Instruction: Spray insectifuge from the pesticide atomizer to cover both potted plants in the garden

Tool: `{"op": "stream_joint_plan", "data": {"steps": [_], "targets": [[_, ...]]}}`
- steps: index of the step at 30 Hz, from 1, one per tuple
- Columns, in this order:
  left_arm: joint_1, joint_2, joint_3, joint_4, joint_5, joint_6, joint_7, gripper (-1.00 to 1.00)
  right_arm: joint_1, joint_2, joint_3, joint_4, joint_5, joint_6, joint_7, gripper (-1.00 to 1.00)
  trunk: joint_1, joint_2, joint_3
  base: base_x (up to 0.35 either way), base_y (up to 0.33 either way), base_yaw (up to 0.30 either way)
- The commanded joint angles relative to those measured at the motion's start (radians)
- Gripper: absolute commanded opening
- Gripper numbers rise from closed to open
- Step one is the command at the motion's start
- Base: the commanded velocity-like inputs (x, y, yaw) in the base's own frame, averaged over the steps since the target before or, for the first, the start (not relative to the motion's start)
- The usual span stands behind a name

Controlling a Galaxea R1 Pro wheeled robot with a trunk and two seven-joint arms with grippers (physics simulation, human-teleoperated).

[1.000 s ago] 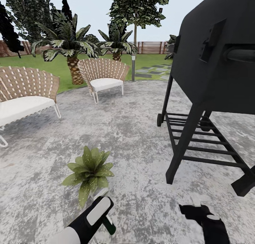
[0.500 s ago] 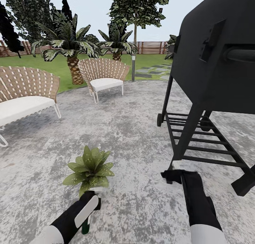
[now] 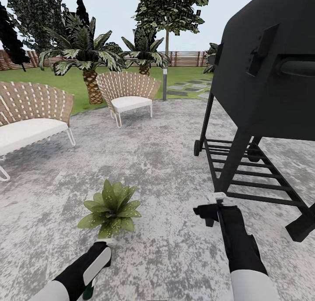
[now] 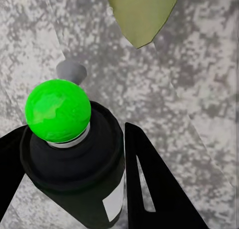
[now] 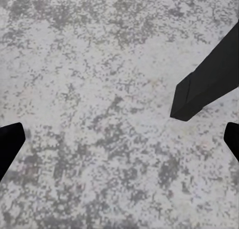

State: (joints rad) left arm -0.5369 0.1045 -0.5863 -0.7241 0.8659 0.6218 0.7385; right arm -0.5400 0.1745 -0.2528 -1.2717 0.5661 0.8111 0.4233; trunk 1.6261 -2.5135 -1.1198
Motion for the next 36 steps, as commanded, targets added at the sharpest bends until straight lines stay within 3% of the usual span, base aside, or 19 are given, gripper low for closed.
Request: {"op": "stream_joint_plan", "data": {"steps": [1,6,8,10,11,12,14,18,26,33,36], "targets": [[0.000,-0.002,-0.001,0.000,0.000,0.000,0.000,-1.00,0.000,0.000,0.001,0.000,0.000,-0.001,0.000,1.00,0.000,0.000,0.000,0.000,0.000,0.000],[0.000,0.007,0.000,0.000,0.001,-0.003,-0.017,-1.00,0.000,0.000,0.001,-0.011,0.000,-0.003,0.002,1.00,0.000,0.000,0.000,0.000,0.000,0.000],[0.000,0.037,0.005,-0.001,0.002,-0.003,-0.048,-1.00,0.001,0.000,0.001,-0.013,0.000,-0.003,0.002,1.00,0.000,0.000,0.000,0.000,0.011,0.000],[0.000,0.092,0.007,-0.003,0.002,-0.004,-0.147,-1.00,0.001,0.000,0.000,-0.021,0.000,-0.003,0.002,1.00,0.000,0.000,0.000,0.000,0.170,0.000],[0.000,0.134,0.004,-0.002,0.000,-0.004,-0.270,-1.00,0.001,0.000,-0.001,-0.034,0.000,-0.003,0.002,1.00,0.000,0.000,0.000,0.000,0.285,0.000],[0.000,0.161,0.002,-0.001,0.000,-0.009,-0.350,-1.00,0.001,0.000,-0.003,-0.046,0.000,-0.004,0.001,1.00,0.000,0.000,0.000,0.000,0.315,0.000],[0.000,0.183,-0.001,0.000,-0.002,-0.038,-0.408,-1.00,0.002,0.000,-0.003,-0.064,0.001,-0.021,-0.001,1.00,0.000,0.000,0.000,0.000,0.329,0.000],[0.000,0.186,-0.003,0.045,-0.076,-0.150,-0.462,-1.00,0.004,0.000,-0.002,-0.074,0.000,-0.074,0.000,1.00,0.000,0.000,0.000,0.074,0.336,0.000],[0.000,0.178,0.002,0.061,-0.077,-0.155,-0.485,-1.00,0.003,0.000,0.001,-0.077,0.000,-0.073,-0.001,1.00,0.000,0.000,0.000,0.056,0.263,-0.059],[0.003,0.172,0.000,0.074,-0.079,-0.154,-0.490,-1.00,0.003,0.000,0.002,-0.079,0.000,-0.077,0.001,1.00,-0.003,0.002,0.027,0.000,0.005,-0.003],[0.003,0.152,0.003,0.118,-0.080,-0.156,-0.488,-1.00,0.002,0.000,0.003,-0.100,-0.002,-0.066,0.004,1.00,-0.004,0.002,0.031,0.000,0.000,-0.036]]}}
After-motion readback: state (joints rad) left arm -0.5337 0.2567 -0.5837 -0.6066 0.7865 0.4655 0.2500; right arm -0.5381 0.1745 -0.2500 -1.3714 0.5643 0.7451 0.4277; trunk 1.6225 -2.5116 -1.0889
